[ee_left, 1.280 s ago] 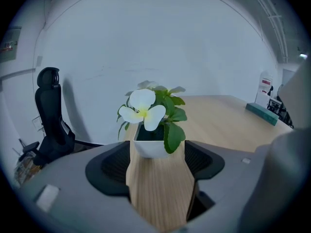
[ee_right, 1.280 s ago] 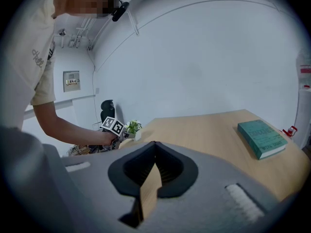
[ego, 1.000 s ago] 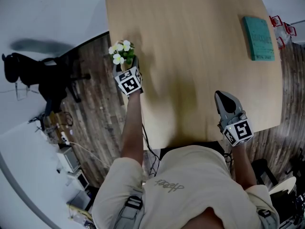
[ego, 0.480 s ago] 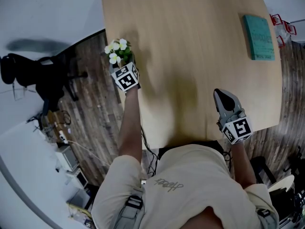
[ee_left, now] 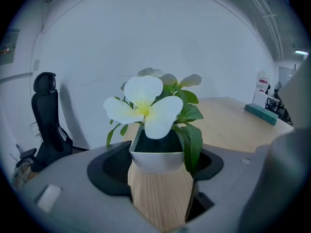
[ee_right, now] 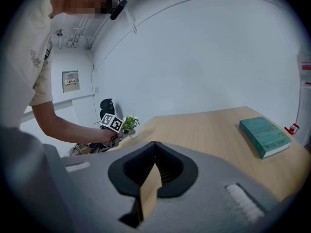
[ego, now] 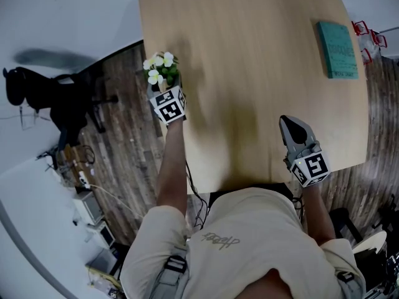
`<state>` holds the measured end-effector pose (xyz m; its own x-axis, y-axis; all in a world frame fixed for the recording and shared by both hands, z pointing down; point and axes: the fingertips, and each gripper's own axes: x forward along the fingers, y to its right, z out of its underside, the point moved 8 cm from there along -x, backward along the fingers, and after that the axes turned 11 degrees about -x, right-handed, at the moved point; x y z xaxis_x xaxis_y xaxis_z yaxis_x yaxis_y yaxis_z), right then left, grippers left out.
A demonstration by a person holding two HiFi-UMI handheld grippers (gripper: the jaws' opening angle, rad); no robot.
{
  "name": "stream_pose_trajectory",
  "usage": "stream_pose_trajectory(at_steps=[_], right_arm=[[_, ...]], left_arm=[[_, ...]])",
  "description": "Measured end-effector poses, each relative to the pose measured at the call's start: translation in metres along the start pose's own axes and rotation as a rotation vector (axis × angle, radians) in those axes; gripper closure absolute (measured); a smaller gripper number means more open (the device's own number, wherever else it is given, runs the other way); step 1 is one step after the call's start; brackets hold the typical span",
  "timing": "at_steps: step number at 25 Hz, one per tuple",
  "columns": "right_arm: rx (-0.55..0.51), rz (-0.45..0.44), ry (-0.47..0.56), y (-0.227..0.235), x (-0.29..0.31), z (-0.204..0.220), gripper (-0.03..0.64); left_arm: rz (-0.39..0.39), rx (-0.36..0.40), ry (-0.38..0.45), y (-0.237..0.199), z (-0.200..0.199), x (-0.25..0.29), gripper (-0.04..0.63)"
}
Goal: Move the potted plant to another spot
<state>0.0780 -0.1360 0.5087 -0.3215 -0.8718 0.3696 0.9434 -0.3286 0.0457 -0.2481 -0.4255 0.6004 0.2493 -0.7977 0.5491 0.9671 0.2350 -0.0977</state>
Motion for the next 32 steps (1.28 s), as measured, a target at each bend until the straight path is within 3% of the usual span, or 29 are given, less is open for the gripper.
stream_pose_trajectory(at_steps=[21,32], right_arm=[[-0.084,-0.002,0.098,-0.037,-0.028,-0.019,0.614],[-0.094,0.053,0.097,-0.061,-0.046,-0.017,0.614]], left_arm=[[0.124,0.063,0.071,0.030,-0.001,-0.134,0.244],[0.175,0.066,0.077,0.024,0.007,-0.164,0.244]])
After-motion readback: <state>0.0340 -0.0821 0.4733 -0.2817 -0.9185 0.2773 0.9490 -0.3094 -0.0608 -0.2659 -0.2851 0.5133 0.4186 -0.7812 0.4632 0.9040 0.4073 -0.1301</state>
